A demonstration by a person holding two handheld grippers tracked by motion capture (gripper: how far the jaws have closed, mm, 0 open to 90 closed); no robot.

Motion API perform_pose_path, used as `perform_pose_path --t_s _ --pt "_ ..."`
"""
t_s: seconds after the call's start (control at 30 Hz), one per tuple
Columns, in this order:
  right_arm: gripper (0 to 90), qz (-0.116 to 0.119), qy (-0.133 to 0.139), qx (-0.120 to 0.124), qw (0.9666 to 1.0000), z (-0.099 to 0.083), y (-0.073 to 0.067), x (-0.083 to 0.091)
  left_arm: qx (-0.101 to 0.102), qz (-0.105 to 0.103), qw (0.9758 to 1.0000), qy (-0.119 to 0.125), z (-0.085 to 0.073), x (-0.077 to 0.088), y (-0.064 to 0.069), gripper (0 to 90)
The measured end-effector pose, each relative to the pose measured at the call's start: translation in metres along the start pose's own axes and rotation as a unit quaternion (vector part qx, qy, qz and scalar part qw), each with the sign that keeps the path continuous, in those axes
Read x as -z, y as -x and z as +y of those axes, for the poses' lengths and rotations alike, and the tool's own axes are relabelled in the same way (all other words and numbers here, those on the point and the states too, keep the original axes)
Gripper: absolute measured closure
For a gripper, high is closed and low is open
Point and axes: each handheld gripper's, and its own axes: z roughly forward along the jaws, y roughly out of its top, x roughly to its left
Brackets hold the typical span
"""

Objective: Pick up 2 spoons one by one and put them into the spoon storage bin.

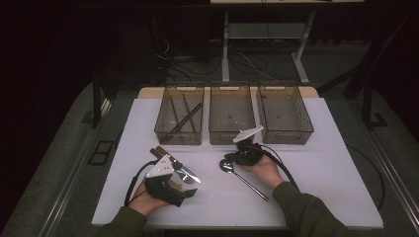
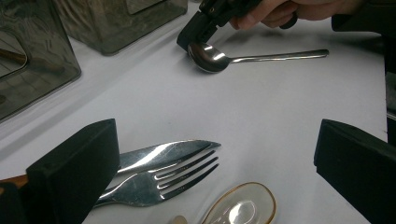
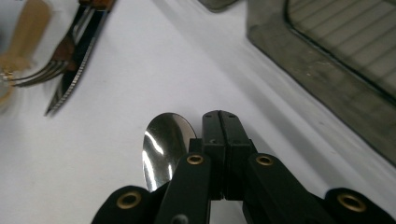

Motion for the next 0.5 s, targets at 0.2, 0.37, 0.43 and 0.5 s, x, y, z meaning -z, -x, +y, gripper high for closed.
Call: perform_pose_path --t_s 0.2,0.37,0.43,0.5 --pt "89.8 0.022 -0.002 0.011 0.9997 0.002 -0.011 -0.006 0.000 0.000 1.0000 0.000 0.000 0.000 0.000 0.0" --pt "89.8 0.026 -0.005 0.024 0.9994 0.003 -0.018 -0.008 0.001 0.000 1.0000 0.001 0.000 0.000 0.000 0.0" --pt "85.9 0.022 -0.004 0.019 0.9996 0.003 -0.017 -0.008 0.000 0.000 1.0000 0.001 0.000 0.000 0.000 0.0" --pt "83.4 0.013 0.003 0.016 0.9998 0.003 -0.013 -0.002 0.000 0.000 1.0000 0.001 0.000 0.001 0.000 0.0"
